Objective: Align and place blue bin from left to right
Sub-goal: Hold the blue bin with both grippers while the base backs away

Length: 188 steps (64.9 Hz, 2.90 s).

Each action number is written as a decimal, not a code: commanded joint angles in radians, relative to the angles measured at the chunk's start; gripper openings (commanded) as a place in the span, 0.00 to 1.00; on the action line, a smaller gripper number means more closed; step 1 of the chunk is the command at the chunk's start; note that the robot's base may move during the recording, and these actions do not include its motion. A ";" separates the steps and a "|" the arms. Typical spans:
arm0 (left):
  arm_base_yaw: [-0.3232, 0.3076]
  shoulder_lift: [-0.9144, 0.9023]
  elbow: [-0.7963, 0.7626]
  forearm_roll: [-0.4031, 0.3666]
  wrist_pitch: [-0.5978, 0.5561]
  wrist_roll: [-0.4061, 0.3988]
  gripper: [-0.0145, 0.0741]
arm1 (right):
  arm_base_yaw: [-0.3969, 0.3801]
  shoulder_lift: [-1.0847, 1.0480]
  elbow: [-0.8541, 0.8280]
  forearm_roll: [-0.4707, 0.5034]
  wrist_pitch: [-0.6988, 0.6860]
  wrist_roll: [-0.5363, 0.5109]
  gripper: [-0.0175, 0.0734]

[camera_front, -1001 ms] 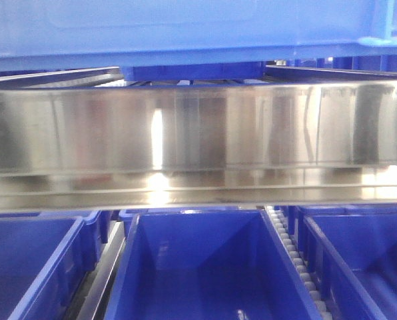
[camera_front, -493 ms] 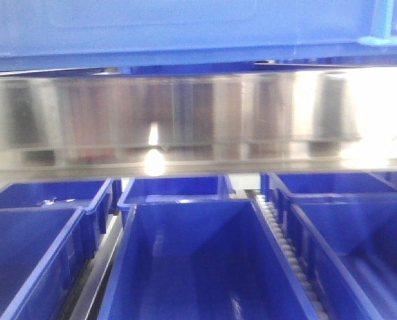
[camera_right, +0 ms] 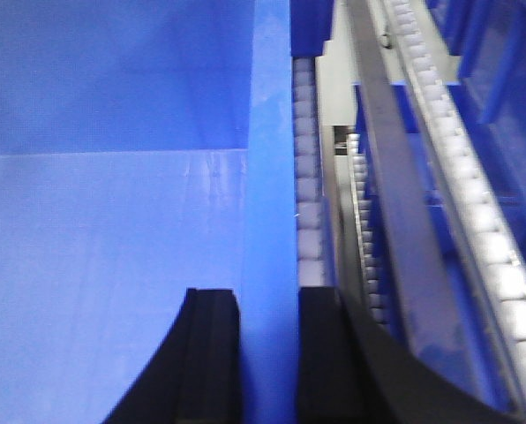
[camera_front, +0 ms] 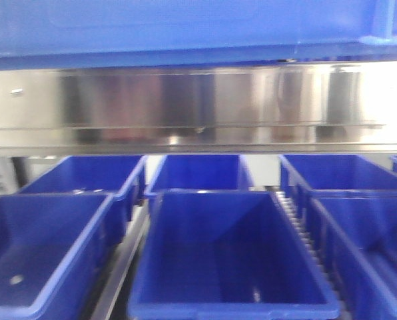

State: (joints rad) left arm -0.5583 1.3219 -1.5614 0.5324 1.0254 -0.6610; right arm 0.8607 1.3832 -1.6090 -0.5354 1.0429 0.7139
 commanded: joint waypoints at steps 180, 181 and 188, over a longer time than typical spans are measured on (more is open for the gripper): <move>-0.008 -0.021 -0.010 0.015 -0.071 0.008 0.04 | 0.001 -0.018 -0.012 -0.040 -0.095 -0.014 0.11; -0.008 -0.021 -0.010 0.015 -0.071 0.008 0.04 | 0.001 -0.018 -0.012 -0.040 -0.095 -0.014 0.11; -0.008 -0.021 -0.010 0.015 -0.071 0.008 0.04 | 0.001 -0.018 -0.012 -0.040 -0.095 -0.014 0.11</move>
State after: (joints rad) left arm -0.5583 1.3197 -1.5614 0.5342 1.0286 -0.6590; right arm 0.8607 1.3832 -1.6090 -0.5354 1.0392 0.7139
